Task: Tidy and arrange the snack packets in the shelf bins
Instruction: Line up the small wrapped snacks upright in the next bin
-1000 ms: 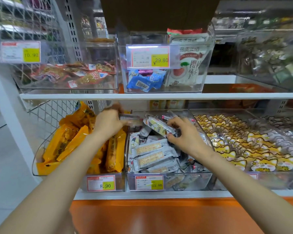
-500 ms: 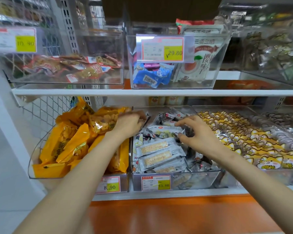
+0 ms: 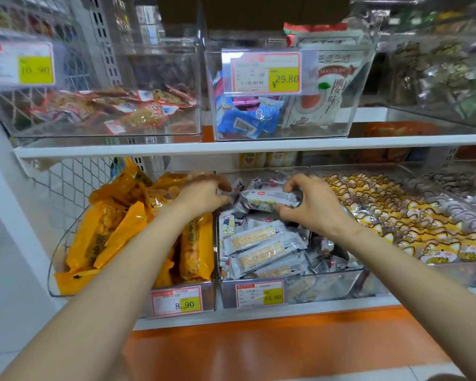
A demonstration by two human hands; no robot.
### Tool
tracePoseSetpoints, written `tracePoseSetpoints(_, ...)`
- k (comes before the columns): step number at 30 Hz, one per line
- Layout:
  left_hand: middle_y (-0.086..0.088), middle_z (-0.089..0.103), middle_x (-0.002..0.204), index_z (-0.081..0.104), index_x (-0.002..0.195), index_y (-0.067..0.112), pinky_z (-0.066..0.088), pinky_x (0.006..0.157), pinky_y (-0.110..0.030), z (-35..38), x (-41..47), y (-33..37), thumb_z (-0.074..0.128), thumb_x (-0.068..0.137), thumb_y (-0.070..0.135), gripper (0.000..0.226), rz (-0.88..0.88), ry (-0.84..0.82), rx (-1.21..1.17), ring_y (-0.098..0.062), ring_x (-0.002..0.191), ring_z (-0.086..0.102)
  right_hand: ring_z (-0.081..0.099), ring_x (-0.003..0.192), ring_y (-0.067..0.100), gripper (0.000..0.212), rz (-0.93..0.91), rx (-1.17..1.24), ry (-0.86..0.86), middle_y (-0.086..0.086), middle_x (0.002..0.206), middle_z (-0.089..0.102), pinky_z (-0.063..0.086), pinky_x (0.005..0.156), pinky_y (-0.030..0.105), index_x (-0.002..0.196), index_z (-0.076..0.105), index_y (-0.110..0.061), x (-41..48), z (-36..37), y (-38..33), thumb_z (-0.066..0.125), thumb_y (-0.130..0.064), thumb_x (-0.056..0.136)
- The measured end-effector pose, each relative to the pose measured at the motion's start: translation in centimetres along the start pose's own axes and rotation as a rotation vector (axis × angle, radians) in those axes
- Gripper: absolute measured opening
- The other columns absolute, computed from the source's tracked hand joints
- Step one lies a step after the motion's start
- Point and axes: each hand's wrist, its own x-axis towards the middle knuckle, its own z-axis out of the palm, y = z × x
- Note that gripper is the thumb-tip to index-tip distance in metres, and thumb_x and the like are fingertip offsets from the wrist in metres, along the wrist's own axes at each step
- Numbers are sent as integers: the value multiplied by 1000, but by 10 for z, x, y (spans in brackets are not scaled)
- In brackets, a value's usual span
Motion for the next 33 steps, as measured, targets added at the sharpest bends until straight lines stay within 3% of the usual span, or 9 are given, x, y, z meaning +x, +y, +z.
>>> tracePoseSetpoints(3, -5, 56, 127, 50, 128, 20, 43, 88, -30, 6, 7, 6, 64, 83, 46, 54, 20, -136, 3, -23, 112, 52, 45, 84, 19, 33, 24, 25, 101, 3, 89, 51, 28, 66, 26, 98, 57, -17, 4, -8, 11, 75, -30, 73)
tracePoseSetpoints(6, -4, 48, 139, 37, 139, 26, 37, 96, -32, 14, 15, 11, 64, 82, 49, 67, 84, -193, 87, -25, 124, 44, 53, 86, 22, 36, 85, 51, 186, 7, 93, 58, 35, 70, 25, 99, 61, -10, 6, -15, 31, 77, -29, 72)
tracePoseSetpoints(10, 0, 41, 145, 34, 140, 36, 20, 107, -40, 18, 27, 17, 56, 83, 56, 64, 85, -177, 222, -24, 132, 35, 55, 94, 25, 30, 211, 95, 269, 7, 94, 58, 38, 76, 27, 94, 57, -11, 10, -18, 57, 76, -22, 74)
tracePoseSetpoints(12, -3, 45, 142, 39, 138, 34, 24, 107, -41, 24, 31, 19, 54, 86, 55, 58, 94, -138, 193, -26, 129, 40, 56, 96, 27, 29, 273, 91, 288, 11, 98, 59, 39, 76, 27, 94, 55, -10, 14, -17, 64, 74, -22, 75)
tracePoseSetpoints(16, -8, 53, 130, 48, 128, 30, 30, 98, -38, 37, 39, 28, 47, 91, 51, 42, 64, -60, 141, -30, 123, 44, 59, 92, 24, 33, 303, 131, 191, 10, 102, 62, 41, 70, 25, 105, 56, -9, 29, -10, 64, 71, -26, 80)
tracePoseSetpoints(21, -4, 55, 123, 56, 114, 24, 34, 95, -38, 34, 47, 28, 56, 85, 53, 41, 85, -106, 179, -26, 117, 48, 58, 104, 29, 32, 246, -58, 155, 15, 116, 64, 43, 76, 28, 111, 66, -17, 47, 3, 62, 64, -36, 85)
tracePoseSetpoints(24, -5, 52, 129, 52, 124, 17, 40, 96, -36, 30, 47, 23, 66, 82, 41, 51, 123, -207, 157, -25, 118, 47, 60, 98, 29, 33, 221, -112, 113, 15, 110, 67, 42, 74, 27, 109, 70, -14, 53, 3, 57, 60, -38, 89)
tracePoseSetpoints(28, -6, 55, 124, 52, 123, 18, 43, 95, -35, 26, 46, 23, 64, 85, 23, 40, 135, -167, 155, -26, 113, 51, 61, 103, 27, 39, 226, 20, -76, 10, 130, 58, 44, 74, 25, 127, 59, -20, 54, -9, 53, 52, -41, 94)
tracePoseSetpoints(33, -10, 53, 119, 52, 118, 24, 38, 88, -34, 36, 44, 28, 51, 91, 24, 27, 54, -7, 208, -30, 111, 49, 55, 110, 31, 45, 259, -25, -147, 18, 137, 49, 36, 73, 26, 139, 41, -15, 55, -3, 58, 43, -37, 99)
